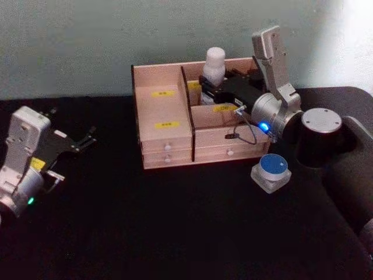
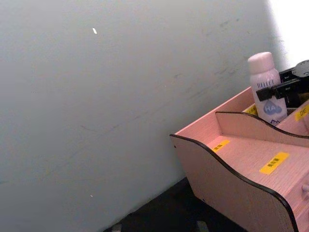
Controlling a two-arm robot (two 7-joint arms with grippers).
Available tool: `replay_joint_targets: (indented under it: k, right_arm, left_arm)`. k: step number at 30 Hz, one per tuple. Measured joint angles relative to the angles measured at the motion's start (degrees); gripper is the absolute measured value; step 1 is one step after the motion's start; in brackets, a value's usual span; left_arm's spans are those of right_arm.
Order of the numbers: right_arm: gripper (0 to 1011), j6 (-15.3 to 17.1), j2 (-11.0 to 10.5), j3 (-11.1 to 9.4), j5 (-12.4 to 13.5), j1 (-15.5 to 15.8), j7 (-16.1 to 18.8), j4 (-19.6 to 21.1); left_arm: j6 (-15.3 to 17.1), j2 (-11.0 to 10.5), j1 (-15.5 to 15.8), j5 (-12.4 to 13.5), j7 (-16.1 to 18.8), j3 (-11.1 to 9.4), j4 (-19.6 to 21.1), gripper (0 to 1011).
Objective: Pick up the facial cleanser and watermelon frost from the table and place them into the tiered storage box.
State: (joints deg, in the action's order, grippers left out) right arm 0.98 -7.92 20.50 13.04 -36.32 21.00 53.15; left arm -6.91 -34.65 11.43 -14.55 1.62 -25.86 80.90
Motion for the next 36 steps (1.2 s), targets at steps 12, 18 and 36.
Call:
replay_joint_targets:
  k: [12,18,36]
  right_arm:
    - [589,0.82,0.6,0.01,-0.79,-0.6,-0.04,-1.55]
    - [589,0.8,0.59,-0.01,-0.79,-0.61,-0.06,-1.55]
    - [898,0.66,0.52,-0.02,-0.73,-0.59,-0.11,-1.52]
  left_arm:
    - [0.0,0.0,0.0,0.0,0.0,0.0,0.0,1001]
    - [0.0,0.0,0.0,0.0,0.0,0.0,0.0,1001]
    - [0.0,0.0,0.0,0.0,0.0,0.0,0.0,1001]
